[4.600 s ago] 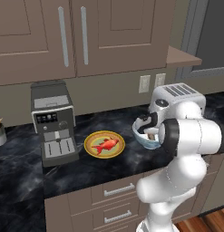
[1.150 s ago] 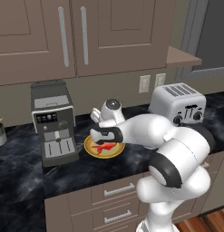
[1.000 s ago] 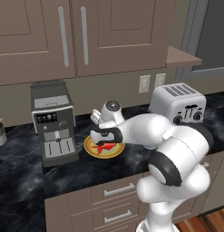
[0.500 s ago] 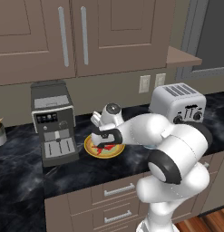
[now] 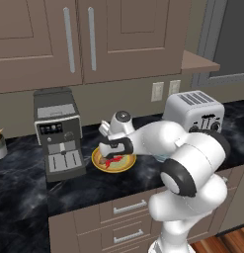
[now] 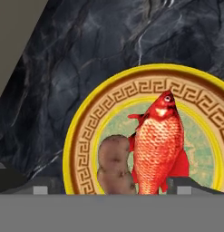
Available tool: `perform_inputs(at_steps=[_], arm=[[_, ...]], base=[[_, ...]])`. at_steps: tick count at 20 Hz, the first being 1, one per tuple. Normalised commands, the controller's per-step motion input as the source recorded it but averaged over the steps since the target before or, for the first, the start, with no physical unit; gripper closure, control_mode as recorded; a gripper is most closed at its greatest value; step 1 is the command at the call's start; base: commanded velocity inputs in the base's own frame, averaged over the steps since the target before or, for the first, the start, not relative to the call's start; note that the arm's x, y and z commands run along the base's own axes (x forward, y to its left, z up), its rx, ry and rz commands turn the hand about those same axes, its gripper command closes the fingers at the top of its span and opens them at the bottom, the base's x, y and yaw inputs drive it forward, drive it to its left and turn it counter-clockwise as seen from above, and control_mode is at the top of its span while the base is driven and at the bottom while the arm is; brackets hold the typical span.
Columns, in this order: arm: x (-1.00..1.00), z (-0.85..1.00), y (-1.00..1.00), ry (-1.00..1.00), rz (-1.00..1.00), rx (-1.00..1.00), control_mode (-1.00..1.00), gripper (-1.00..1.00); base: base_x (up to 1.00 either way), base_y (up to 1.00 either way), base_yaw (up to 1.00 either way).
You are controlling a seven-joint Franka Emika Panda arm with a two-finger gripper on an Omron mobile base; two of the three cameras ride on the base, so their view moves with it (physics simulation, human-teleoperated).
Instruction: Place the fish on the plate and place the potato on the same plate.
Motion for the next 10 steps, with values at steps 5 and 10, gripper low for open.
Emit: perform_inputs(at_steps=[5,10], arm=[[-0.67,0.50,-0.14,-0.03,0.00,0.00,-1.00,-1.00],[-1.00,0.95,-0.48,-0.22,0.06,0.00,-1.00,-1.00]], base=[[0.00,0.00,0.00],[0.00,0.00,0.00]])
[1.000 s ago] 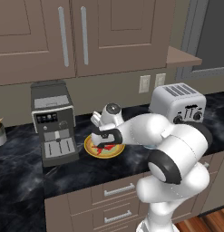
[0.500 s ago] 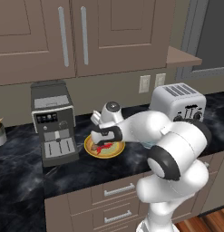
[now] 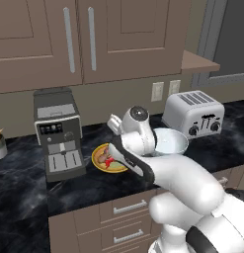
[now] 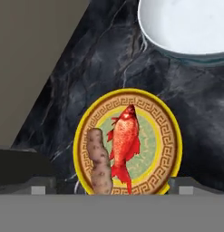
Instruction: Place the fish on the plate and place the potato on the same plate.
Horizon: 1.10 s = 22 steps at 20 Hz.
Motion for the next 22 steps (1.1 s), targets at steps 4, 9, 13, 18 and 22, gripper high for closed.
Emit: perform_inputs(at_steps=[4,9,13,18,22], arm=[[-1.00,1.00,-0.32,-0.17,0.13,-0.05,-1.00,-1.00],[-1.00,1.00,-0.28,-0.15,0.13,-0.14,-1.00,-1.00],[-1.00,1.00,-0.09,-0.06,0.15,-0.23,-1.00,-1.00],[-1.00,0.88,0.00,-0.18,0.15,-0.13,-1.00,-1.00],[0.00,0.00,0.01,0.01,0.00,0.00,-1.00,-1.00]], base=[[0.00,0.00,0.00],[0.00,0.00,0.00],[0.00,0.00,0.00],[0.00,0.00,0.00],[0.00,0.00,0.00]])
